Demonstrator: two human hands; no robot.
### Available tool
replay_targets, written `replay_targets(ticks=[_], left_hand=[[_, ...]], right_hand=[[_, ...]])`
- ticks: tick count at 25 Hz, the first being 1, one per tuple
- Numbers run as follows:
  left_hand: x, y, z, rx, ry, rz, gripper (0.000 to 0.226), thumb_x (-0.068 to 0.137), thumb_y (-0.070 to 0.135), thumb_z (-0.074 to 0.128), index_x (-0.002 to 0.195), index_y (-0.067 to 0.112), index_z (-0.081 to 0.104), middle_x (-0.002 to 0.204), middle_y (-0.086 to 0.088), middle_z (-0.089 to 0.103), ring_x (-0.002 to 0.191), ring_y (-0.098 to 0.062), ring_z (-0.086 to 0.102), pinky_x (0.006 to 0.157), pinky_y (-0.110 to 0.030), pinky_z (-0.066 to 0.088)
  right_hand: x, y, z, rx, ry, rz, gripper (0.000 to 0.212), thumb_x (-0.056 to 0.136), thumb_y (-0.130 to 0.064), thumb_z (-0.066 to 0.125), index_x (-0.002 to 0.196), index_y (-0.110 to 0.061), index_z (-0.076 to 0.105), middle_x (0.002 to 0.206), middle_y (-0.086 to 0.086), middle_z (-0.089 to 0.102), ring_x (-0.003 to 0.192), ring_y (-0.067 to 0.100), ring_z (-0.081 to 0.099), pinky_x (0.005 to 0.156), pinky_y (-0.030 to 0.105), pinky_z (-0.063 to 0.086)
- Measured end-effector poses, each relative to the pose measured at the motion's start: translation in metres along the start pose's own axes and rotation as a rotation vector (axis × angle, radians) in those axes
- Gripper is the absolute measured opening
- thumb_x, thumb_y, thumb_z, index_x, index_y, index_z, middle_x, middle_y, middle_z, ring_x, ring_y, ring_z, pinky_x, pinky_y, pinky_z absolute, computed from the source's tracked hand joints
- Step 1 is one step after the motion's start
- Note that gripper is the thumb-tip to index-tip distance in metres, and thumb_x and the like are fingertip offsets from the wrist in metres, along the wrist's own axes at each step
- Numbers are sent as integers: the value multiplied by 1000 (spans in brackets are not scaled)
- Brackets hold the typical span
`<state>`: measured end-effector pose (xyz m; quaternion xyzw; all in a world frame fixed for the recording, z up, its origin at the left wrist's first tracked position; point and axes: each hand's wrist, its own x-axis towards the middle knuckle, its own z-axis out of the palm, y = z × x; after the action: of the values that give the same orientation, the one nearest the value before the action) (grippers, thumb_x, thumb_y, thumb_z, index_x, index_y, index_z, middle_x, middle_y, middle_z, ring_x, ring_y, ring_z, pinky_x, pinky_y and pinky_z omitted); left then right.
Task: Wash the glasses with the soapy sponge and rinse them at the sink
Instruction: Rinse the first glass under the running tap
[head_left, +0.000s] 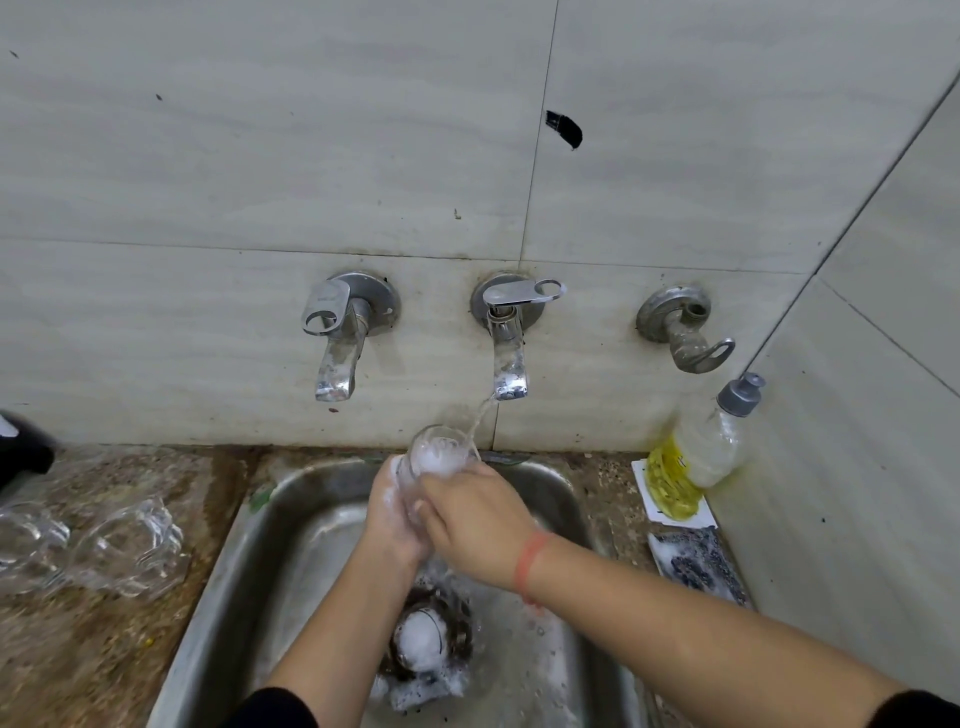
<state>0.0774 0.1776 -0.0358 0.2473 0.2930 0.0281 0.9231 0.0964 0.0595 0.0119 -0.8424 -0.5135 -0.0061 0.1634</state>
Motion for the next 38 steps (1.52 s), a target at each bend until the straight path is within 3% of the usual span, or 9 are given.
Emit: replay_targets(ticks=[4, 9, 15, 20, 22, 26, 31, 36, 38], left_hand=[[-9, 14, -4, 245, -51, -193, 12, 75, 20, 65, 78, 9, 62, 62, -3, 56, 49, -16, 58, 42, -22, 47], [-11, 4, 8, 211, 22, -1, 14, 79, 20, 52, 77, 10, 61, 70, -7, 56, 63, -19, 55, 55, -28, 46], [-15, 13, 6, 280, 34, -133, 24, 96, 17, 40, 93, 1, 58, 64, -9, 60, 51, -21, 61, 46, -25, 52], [-21, 3, 14, 108, 20, 7, 22, 83, 11, 47, 73, -1, 61, 61, -10, 55, 42, -16, 55, 36, -17, 44], [-20, 4, 10, 97, 24, 7, 23, 85, 7, 44, 74, -4, 60, 59, -12, 56, 43, -19, 57, 37, -18, 45], [-16, 11, -1, 137, 118, -158, 29, 94, 19, 40, 84, 1, 60, 62, -12, 63, 48, -23, 62, 46, -27, 53], [-5, 4, 5, 30, 74, -27, 41, 96, 27, 35, 106, 1, 65, 98, -19, 68, 95, -32, 66, 91, -39, 52], [-14, 9, 7, 93, 91, -84, 39, 92, 21, 37, 88, -3, 67, 78, -17, 66, 64, -27, 67, 52, -27, 56], [-11, 7, 6, 102, 113, -35, 43, 92, 23, 40, 66, 3, 69, 61, -10, 63, 48, -21, 61, 43, -21, 50]], right_hand=[[-12, 55, 0, -312, 93, -455, 9, 87, -13, 57, 92, -14, 65, 89, 1, 69, 92, 20, 63, 107, 33, 36], [-4, -2, -2, 118, 196, 84, 32, 92, -31, 34, 86, -12, 59, 67, 6, 63, 65, 26, 56, 83, 38, 46], [-21, 58, 2, -329, 122, -469, 29, 97, -30, 47, 96, -10, 68, 102, 4, 71, 106, 19, 63, 108, 33, 36], [-16, 12, 9, 134, 128, 30, 21, 96, -21, 42, 85, -11, 56, 76, 6, 63, 75, 24, 58, 91, 40, 44], [-18, 18, 5, 140, -13, -49, 19, 97, -23, 43, 92, -12, 58, 87, 5, 65, 87, 23, 58, 98, 39, 40], [-15, 61, 7, -310, 89, -431, 11, 87, -22, 65, 94, -14, 66, 98, 1, 71, 101, 17, 64, 105, 32, 39], [-11, 10, 10, 215, 114, 121, 23, 97, -28, 40, 91, -16, 58, 79, 4, 66, 76, 25, 58, 86, 41, 44], [-17, 62, 11, -302, 116, -465, 16, 89, -15, 58, 102, -12, 66, 99, 2, 71, 98, 19, 64, 105, 31, 39], [-18, 53, 12, -246, 139, -355, 12, 83, -13, 64, 95, -12, 67, 91, 1, 72, 90, 18, 66, 101, 30, 41]])
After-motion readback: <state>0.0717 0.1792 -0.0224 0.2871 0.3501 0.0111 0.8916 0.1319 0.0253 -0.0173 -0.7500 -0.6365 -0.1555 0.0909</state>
